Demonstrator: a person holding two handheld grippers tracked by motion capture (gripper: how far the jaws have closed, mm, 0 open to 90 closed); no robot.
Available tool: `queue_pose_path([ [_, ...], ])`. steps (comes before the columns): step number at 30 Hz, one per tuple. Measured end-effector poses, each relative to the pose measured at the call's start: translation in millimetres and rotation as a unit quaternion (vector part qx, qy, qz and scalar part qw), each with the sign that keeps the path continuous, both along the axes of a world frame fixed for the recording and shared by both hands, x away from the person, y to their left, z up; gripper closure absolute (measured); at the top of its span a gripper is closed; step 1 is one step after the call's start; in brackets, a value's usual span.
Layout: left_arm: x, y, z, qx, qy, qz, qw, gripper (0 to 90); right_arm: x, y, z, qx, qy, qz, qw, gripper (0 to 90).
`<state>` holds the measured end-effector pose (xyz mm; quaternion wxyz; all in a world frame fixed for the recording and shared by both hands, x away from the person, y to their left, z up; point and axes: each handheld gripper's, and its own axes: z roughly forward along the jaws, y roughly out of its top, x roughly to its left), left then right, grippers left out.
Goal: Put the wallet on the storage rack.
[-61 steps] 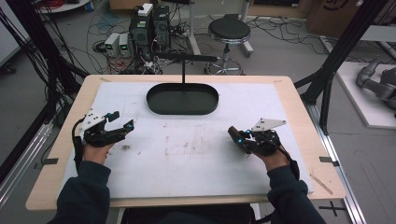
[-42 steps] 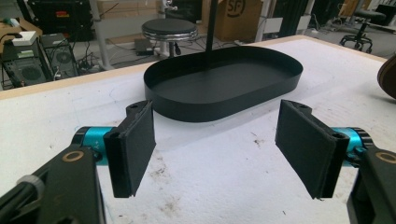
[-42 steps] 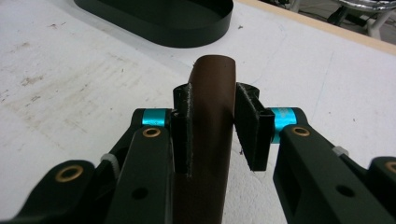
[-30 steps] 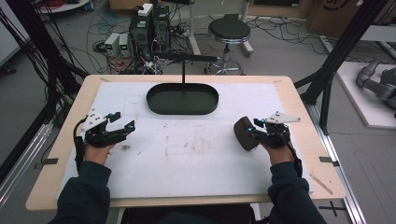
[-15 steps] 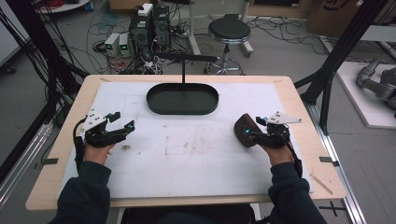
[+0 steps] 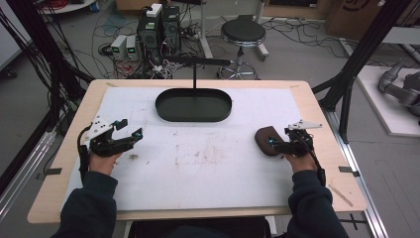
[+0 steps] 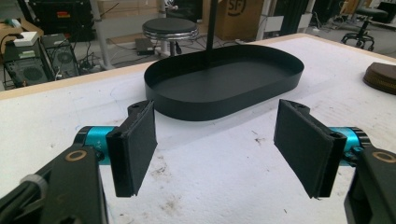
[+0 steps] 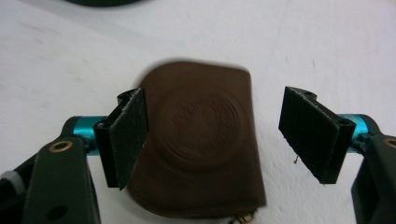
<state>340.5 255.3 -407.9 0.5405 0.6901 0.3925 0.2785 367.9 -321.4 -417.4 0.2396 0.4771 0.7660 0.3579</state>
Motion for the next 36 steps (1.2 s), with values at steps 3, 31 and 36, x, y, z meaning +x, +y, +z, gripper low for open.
queue_pose_path([
  [3,0.1,-0.7,-0.1,-0.001,0.001,0.001,1.0,29.7,8.9,-8.1,-14.0,0.0,0.04,-0.012,0.9991,19.0],
  [31,0.0,0.4,0.9,-0.003,-0.002,0.002,1.0,29.8,-27.4,39.8,31.4,-0.099,-0.07,0.126,0.9846,69.8],
  [36,-0.3,1.1,1.1,-0.003,-0.002,0.003,1.0,29.7,-30.6,54.1,34.0,-0.11,-0.076,0.153,0.979,68.9],
])
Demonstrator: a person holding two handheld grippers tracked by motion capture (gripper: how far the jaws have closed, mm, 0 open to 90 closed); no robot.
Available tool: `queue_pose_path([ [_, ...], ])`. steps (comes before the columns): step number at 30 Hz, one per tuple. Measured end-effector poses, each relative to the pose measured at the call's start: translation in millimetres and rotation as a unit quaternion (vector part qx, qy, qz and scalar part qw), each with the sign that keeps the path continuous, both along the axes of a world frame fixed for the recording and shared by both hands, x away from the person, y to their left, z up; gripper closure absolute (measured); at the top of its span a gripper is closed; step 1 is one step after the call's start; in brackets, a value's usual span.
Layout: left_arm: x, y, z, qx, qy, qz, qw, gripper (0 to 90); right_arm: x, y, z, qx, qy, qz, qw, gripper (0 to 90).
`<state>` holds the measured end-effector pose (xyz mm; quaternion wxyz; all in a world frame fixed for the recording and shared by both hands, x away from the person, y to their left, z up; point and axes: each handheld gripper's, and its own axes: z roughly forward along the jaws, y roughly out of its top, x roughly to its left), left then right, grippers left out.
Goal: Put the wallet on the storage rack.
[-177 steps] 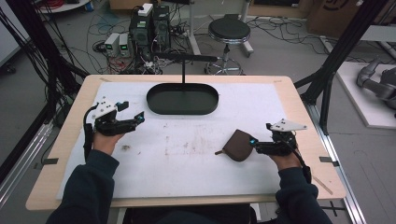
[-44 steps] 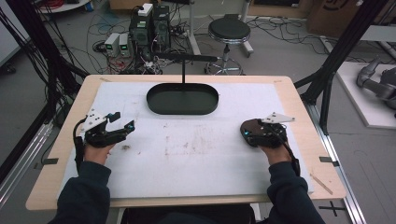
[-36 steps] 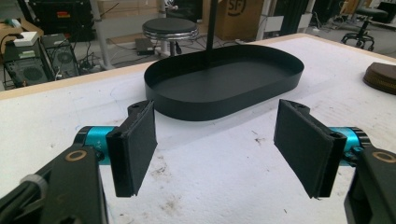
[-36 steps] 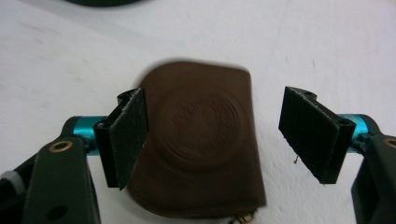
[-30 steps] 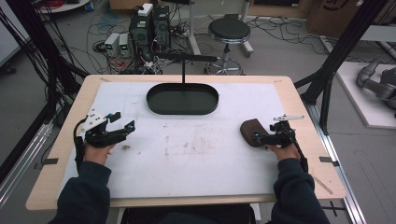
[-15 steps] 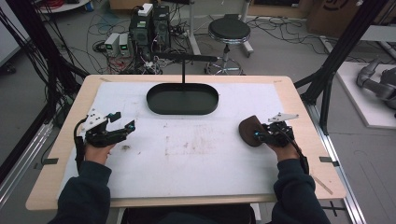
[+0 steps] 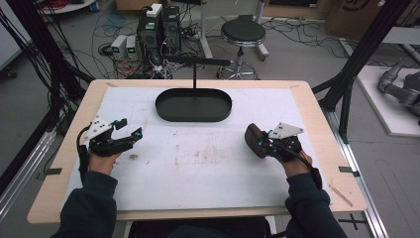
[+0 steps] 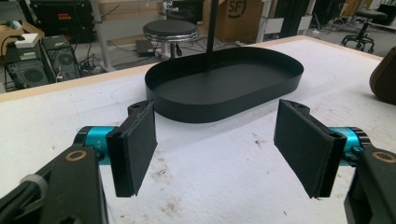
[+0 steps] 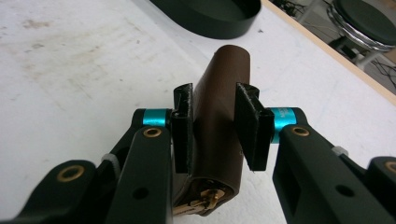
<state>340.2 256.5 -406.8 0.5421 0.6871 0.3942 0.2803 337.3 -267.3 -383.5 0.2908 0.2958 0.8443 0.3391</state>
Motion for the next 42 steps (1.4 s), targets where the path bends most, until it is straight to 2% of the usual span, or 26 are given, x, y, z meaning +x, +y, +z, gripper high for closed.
queue_pose_path([
  [9,0.2,0.3,-0.4,0.0,0.001,0.0,1.0,29.7,0.1,-1.2,0.0,0.007,-0.003,-0.004,1.0,62.6],
  [19,0.2,0.3,-0.3,0.001,0.001,0.001,1.0,29.7,0.2,-2.4,0.0,0.02,-0.002,-0.008,0.9998,60.1],
  [21,0.3,0.4,-0.4,-0.001,0.001,0.0,1.0,29.7,0.4,-2.9,0.5,0.021,-0.007,-0.008,0.9997,56.9],
  [23,0.4,0.3,-0.5,-0.001,0.001,0.001,1.0,29.7,1.3,-3.6,-0.2,0.03,-0.007,-0.017,0.9994,46.4],
  [24,0.4,0.3,-0.5,-0.001,0.001,0.001,1.0,29.8,2.2,-3.8,-1.4,0.035,-0.003,-0.023,0.9991,43.2],
  [25,0.3,0.1,-0.5,-0.001,0.002,0.001,1.0,29.7,5.8,-4.4,-5.8,0.034,0.014,-0.027,0.999,39.3],
  [26,0.3,0.3,-0.4,0.0,0.001,0.001,1.0,29.7,5.8,-4.4,-5.8,0.034,0.014,-0.027,0.999,39.3],
  [29,0.4,0.7,-0.4,0.0,0.002,0.001,1.0,29.7,8.7,-3.6,-11.8,0.033,0.033,-0.03,0.9985,38.5],
  [32,0.4,0.3,-0.6,-0.001,0.002,0.0,1.0,29.7,10.8,-2.5,-14.0,0.034,0.037,-0.033,0.9982,37.3],
  [33,0.3,0.1,-0.7,0.0,0.002,0.0,1.0,29.7,11.2,-1.8,-14.7,0.035,0.04,-0.036,0.9979,37.2],
  [34,0.3,-0.1,-0.8,0.001,0.003,0.0,1.0,29.7,15.0,-0.9,-19.0,0.037,0.053,-0.04,0.9971,37.1],
  [36,0.2,-0.4,-0.8,0.0,0.002,-0.001,1.0,29.7,16.7,-0.6,-20.8,0.037,0.058,-0.04,0.9968,37.4],
  [38,-0.3,0.0,-0.5,0.001,0.002,-0.001,1.0,29.7,20.7,0.2,-24.7,0.034,0.072,-0.043,0.9959,45.1],
  [39,-0.3,0.1,-0.5,0.0,-0.001,-0.001,1.0,29.7,21.7,0.5,-25.3,0.033,0.078,-0.042,0.9955,52.3],
  [40,-0.2,0.3,-0.6,0.001,-0.001,-0.002,1.0,29.7,22.4,1.0,-23.4,0.044,0.083,-0.037,0.9949,60.4],
  [42,-0.2,0.4,-0.8,0.002,-0.002,-0.004,1.0,29.7,23.3,0.6,-22.6,0.047,0.083,-0.032,0.995,61.2],
])
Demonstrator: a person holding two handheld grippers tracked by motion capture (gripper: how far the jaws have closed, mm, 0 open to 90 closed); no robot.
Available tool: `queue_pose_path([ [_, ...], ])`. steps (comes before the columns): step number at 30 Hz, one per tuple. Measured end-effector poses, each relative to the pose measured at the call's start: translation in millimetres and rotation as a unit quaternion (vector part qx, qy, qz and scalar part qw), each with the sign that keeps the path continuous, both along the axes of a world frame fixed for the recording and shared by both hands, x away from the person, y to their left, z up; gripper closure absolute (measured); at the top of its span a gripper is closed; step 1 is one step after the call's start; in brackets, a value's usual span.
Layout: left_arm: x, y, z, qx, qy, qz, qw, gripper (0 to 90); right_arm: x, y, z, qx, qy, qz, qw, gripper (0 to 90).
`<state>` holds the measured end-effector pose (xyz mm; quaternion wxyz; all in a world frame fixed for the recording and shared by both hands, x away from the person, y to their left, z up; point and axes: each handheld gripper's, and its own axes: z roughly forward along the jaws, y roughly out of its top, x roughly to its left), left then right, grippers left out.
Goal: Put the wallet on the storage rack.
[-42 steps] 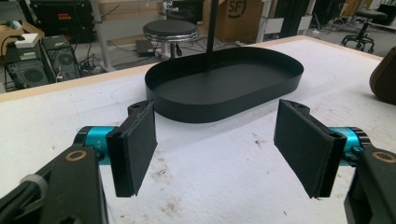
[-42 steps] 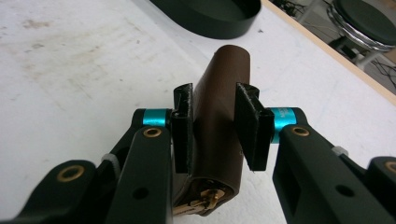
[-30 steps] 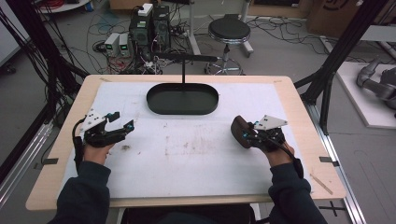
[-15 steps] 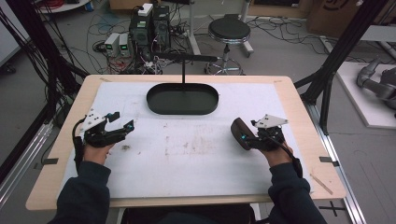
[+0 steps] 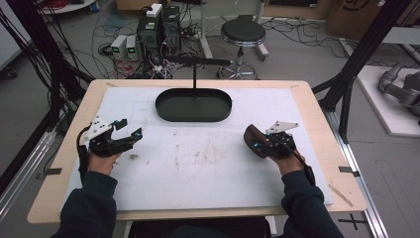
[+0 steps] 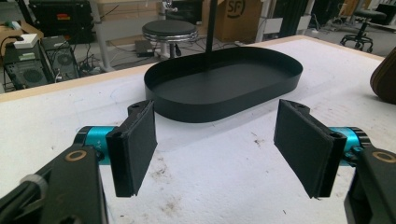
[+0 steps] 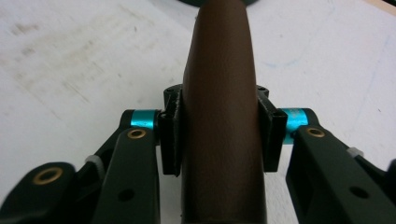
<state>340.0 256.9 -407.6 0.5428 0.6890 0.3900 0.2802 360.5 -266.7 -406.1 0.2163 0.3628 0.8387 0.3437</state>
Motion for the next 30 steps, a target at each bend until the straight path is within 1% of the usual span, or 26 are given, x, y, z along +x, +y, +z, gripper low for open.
queue_pose_path([
  [1,0.1,-0.4,-0.3,0.0,-0.001,-0.001,1.0,29.4,0.8,0.1,1.3,0.01,0.001,0.0,1.0,61.9],
  [5,0.4,-1.3,-1.1,0.003,-0.007,-0.008,0.9999,28.6,7.0,2.1,9.8,0.05,-0.01,0.01,0.9986,62.5],
  [7,0.3,-1.3,-1.1,0.004,-0.011,-0.011,0.9999,28.5,13.1,6.5,15.5,0.064,-0.017,0.012,0.9978,62.4],
  [9,0.1,-1.2,-0.9,0.003,-0.013,-0.013,0.9998,28.4,19.6,11.2,18.9,0.07,-0.022,0.018,0.9972,62.4],
  [12,0.0,-1.2,-0.8,0.002,-0.016,-0.014,0.9998,28.2,34.6,22.5,23.2,0.073,-0.024,0.028,0.9967,62.4],
  [13,0.0,-1.2,-0.9,0.002,-0.017,-0.014,0.9998,28.2,39.4,27.0,24.1,0.078,-0.027,0.029,0.9962,62.4],
  [14,0.0,-1.2,-1.0,0.002,-0.016,-0.014,0.9998,28.1,45.4,31.5,25.4,0.082,-0.022,0.035,0.9958,62.4],
  [16,0.0,-1.2,-1.0,0.001,-0.016,-0.014,0.9998,28.1,58.5,43.2,28.6,0.087,-0.024,0.044,0.995,62.4],
  [18,0.1,-1.1,-0.9,0.002,-0.017,-0.015,0.9997,28.1,69.6,53.1,31.4,0.094,-0.019,0.051,0.9941,62.4],
  [20,0.1,-1.2,-1.0,0.001,-0.017,-0.015,0.9997,28.1,82.5,65.0,34.1,0.097,-0.023,0.058,0.9933,62.4],
  [24,0.2,-0.6,-0.8,0.0,-0.017,-0.017,0.9997,28.1,104.9,92.1,37.7,0.095,-0.023,0.07,0.9928,62.4],
  [26,0.2,-0.3,-0.8,0.001,-0.017,-0.017,0.9997,28.1,114.4,106.4,37.2,0.086,-0.028,0.073,0.9932,62.4],
  [28,0.1,-0.5,-0.6,0.0,-0.017,-0.018,0.9997,28.1,123.8,121.0,35.7,0.075,-0.019,0.078,0.9939,62.3],
  [29,-0.1,-0.5,-0.6,-0.001,-0.017,-0.018,0.9997,28.1,128.1,129.6,33.5,0.068,-0.023,0.081,0.9941,62.4],
  [30,-0.2,-0.5,-0.5,-0.002,-0.017,-0.018,0.9997,28.1,131.9,136.2,31.8,0.067,-0.02,0.077,0.9946,62.3],
])
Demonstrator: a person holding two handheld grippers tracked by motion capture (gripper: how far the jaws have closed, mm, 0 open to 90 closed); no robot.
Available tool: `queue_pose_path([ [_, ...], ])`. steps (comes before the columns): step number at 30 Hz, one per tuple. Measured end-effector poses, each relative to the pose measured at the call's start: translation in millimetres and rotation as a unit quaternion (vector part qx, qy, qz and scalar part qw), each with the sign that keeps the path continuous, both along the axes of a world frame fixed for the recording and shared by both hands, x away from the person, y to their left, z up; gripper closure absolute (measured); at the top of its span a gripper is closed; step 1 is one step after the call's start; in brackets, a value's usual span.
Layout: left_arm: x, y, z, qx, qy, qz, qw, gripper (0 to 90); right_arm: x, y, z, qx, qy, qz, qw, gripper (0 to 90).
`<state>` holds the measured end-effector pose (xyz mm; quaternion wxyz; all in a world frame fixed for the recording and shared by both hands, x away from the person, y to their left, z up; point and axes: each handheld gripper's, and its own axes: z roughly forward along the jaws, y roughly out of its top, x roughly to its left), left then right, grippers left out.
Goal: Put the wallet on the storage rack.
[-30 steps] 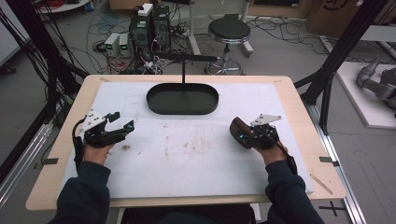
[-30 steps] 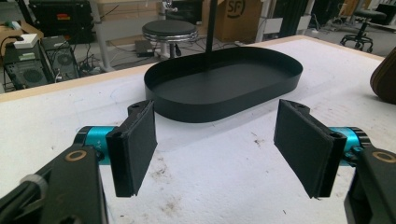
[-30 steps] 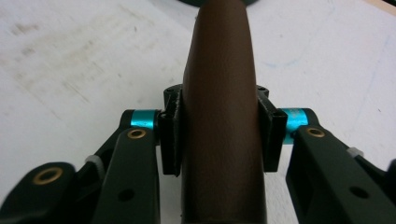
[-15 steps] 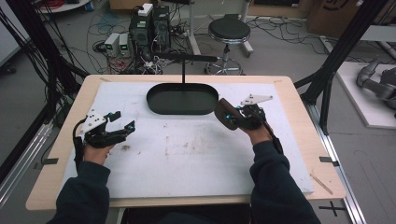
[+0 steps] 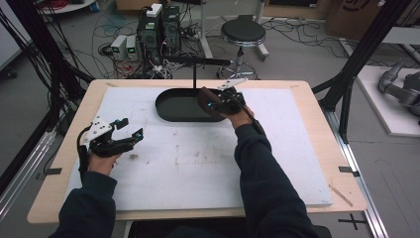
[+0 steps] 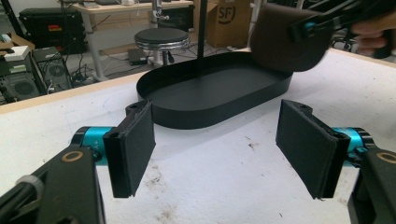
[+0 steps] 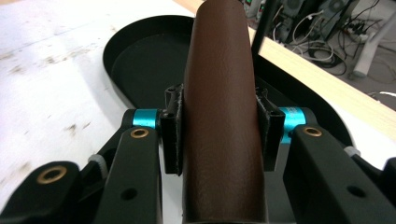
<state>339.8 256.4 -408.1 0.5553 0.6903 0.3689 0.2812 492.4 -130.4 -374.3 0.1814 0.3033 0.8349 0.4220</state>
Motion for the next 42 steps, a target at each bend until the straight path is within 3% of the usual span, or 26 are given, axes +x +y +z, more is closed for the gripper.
queue_pose_path([
  [2,-0.2,0.5,0.0,-0.001,0.0,-0.001,1.0,28.1,8.8,11.7,-3.0,-0.006,0.011,-0.001,0.9999,62.3],
  [4,-0.1,0.8,-0.3,-0.002,0.001,0.0,1.0,28.1,14.4,19.9,-7.0,-0.005,0.005,-0.003,1.0,62.3],
  [9,0.1,2.6,-1.0,-0.004,0.001,0.004,1.0,28.1,30.5,37.0,-18.9,-0.007,0.039,-0.016,0.9991,62.2],
  [12,-0.2,3.7,-0.8,-0.003,0.002,0.006,1.0,28.2,38.4,43.2,-22.6,0.004,0.051,-0.02,0.9985,62.1],
  [14,-0.1,3.8,-1.1,-0.005,0.002,0.005,1.0,28.1,41.2,47.4,-24.9,0.006,0.039,-0.027,0.9989,62.2],
  [18,-0.6,4.7,-1.0,-0.005,0.001,0.007,1.0,28.1,47.4,51.4,-33.5,0.002,0.069,-0.033,0.9971,61.8],
  [19,-0.6,5.0,-0.9,-0.004,0.002,0.006,1.0,28.2,48.5,49.7,-34.9,0.012,0.073,-0.031,0.9968,61.2],
  [22,-0.3,5.6,-1.3,-0.004,0.004,0.008,1.0,28.1,48.3,46.7,-32.7,0.004,0.068,-0.047,0.9965,53.0],
  [28,-0.1,4.4,-1.7,-0.006,0.004,0.009,0.9999,28.2,44.9,28.2,-17.5,-0.004,0.047,-0.083,0.9954,44.6],
  [33,-0.2,4.0,-1.4,-0.005,0.004,0.008,0.9999,28.2,37.3,6.1,-4.1,-0.003,0.045,-0.085,0.9954,43.0],
  [36,0.4,3.7,-1.3,-0.013,0.005,0.008,0.9999,28.1,20.3,-13.9,8.3,0.004,0.013,-0.082,0.9965,42.0],
  [40,0.8,3.8,-0.6,-0.026,0.011,0.009,0.9996,27.3,-2.3,-45.6,20.9,-0.006,0.005,-0.071,0.9974,35.0],
  [42,1.6,4.1,0.3,-0.038,0.013,0.01,0.9992,27.4,-19.2,-64.9,23.7,-0.005,-0.02,-0.069,0.9974,32.7],
])
